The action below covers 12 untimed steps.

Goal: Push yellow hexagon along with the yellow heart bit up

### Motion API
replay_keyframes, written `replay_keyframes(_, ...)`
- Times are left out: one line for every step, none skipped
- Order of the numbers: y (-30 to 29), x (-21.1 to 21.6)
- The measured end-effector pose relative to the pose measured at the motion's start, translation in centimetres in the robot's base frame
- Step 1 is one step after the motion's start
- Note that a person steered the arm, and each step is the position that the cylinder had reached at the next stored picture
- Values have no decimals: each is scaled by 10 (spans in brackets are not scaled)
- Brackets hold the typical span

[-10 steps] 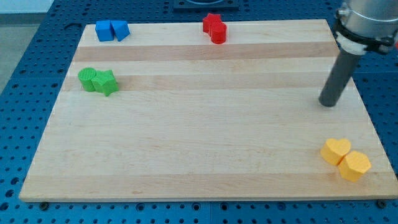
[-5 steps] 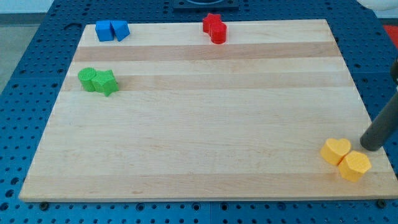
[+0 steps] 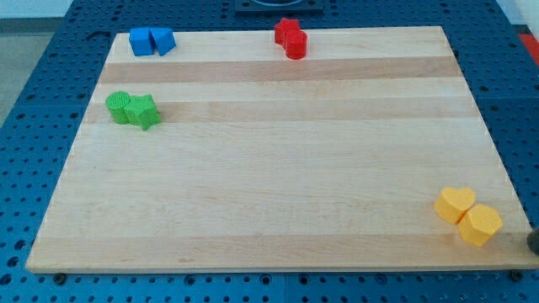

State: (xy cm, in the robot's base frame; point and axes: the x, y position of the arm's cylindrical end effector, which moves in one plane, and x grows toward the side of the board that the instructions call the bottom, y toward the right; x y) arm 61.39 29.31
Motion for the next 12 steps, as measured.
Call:
replay_keyframes(-19,3)
replay_keyframes(-29,2)
replay_keyframes(-38,2)
replay_keyframes(-46,2)
replay_keyframes(-56,2)
replay_keyframes(-68,2)
replay_keyframes(-70,0)
replay_keyframes(-70,-8)
replay_keyframes(-56,-8)
replay_keyframes(-51,-8)
replay_keyframes(-54,-12)
replay_keyframes(-57,-12)
